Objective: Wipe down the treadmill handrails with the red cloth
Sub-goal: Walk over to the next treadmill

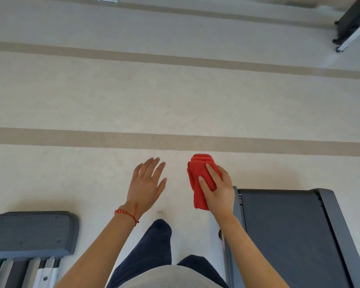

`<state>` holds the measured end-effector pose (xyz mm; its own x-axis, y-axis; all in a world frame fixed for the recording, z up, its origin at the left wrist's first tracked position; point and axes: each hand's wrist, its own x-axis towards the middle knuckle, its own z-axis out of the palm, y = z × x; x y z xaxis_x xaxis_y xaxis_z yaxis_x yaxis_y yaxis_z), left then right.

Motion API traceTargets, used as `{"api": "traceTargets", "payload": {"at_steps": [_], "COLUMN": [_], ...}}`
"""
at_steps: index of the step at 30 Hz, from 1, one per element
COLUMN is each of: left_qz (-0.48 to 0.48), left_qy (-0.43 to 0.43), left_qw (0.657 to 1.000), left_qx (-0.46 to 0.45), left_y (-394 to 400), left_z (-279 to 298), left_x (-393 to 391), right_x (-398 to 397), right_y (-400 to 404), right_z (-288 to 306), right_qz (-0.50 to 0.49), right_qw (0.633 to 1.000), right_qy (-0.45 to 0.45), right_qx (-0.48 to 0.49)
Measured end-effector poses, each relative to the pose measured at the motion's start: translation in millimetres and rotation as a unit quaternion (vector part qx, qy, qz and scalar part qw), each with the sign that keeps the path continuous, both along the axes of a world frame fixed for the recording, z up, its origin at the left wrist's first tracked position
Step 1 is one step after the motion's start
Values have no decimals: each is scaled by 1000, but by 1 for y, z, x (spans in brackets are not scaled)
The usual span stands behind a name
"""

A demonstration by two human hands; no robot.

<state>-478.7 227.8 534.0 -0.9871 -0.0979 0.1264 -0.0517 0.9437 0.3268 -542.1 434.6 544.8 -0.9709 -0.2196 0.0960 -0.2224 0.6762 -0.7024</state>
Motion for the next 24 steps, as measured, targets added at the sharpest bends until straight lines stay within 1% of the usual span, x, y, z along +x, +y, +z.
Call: {"api": "traceTargets", "payload": {"at_steps": [5, 11, 18, 24], "left_qz": [-3, -9, -12, -12], "left_qy": [7, -3, -12, -3], "left_qw": [1000, 1000, 1000, 1000], "left_qx": [-1, -5, 2, -6], "left_y": [-38, -56, -72, -80], "left_z": [4, 3, -4, 6], "left_x": [-64, -138, -251, -342], "right_x": [-58, -134, -248, -337], "right_y": [-36, -65, -79, -83], "right_z": [3, 4, -3, 0], "right_qz": [-8, -18, -6, 6], "right_qw": [1000, 1000, 1000, 1000], "right_qy": [1, 8, 11, 24], "right_qx": [-5, -1, -8, 0]}}
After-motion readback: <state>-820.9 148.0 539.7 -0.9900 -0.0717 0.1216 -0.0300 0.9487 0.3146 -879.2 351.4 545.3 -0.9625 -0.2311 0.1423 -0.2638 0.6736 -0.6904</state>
